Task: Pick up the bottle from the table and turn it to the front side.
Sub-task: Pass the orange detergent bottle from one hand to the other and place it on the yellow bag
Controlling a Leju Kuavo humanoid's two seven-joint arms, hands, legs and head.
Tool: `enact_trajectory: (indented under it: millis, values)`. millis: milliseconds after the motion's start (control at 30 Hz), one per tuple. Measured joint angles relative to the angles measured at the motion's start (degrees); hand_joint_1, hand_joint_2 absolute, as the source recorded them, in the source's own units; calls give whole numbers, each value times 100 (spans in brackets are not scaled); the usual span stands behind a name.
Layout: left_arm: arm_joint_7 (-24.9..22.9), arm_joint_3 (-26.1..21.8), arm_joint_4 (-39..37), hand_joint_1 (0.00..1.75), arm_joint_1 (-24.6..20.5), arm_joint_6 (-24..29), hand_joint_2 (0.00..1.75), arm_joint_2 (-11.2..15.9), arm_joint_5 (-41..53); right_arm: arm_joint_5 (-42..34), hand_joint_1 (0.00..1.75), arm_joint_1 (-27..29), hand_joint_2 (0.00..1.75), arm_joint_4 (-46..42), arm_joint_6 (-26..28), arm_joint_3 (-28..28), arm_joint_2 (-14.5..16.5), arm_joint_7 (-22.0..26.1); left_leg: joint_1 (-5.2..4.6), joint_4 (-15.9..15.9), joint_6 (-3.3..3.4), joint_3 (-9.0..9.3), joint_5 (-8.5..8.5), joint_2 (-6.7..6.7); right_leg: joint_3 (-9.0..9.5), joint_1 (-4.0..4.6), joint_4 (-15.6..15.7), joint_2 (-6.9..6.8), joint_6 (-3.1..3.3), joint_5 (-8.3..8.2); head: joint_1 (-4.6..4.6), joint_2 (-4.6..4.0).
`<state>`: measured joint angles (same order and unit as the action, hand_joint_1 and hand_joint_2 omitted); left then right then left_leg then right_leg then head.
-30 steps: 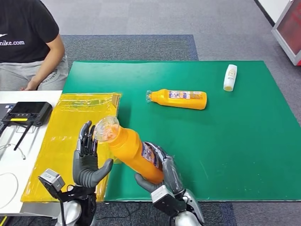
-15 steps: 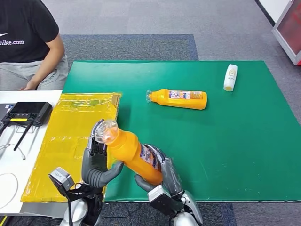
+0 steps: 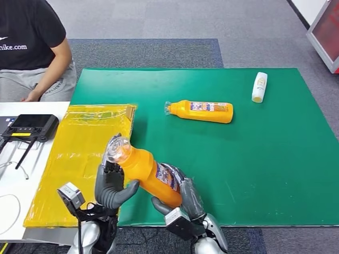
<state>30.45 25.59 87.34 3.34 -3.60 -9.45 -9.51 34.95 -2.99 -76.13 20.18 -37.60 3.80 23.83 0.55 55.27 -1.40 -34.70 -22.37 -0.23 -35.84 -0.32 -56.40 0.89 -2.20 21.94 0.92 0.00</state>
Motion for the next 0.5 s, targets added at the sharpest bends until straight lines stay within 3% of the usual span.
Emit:
enact_trajectory:
  millis: [500]
  values:
    - [-73, 46, -199, 0, -149, -374, 175, -10, -118, 118, 175, -39, 175, 3, 258, -102, 0, 96, 0, 0, 0, 0, 0, 0, 0, 0, 0, 0, 0, 0, 0, 0]
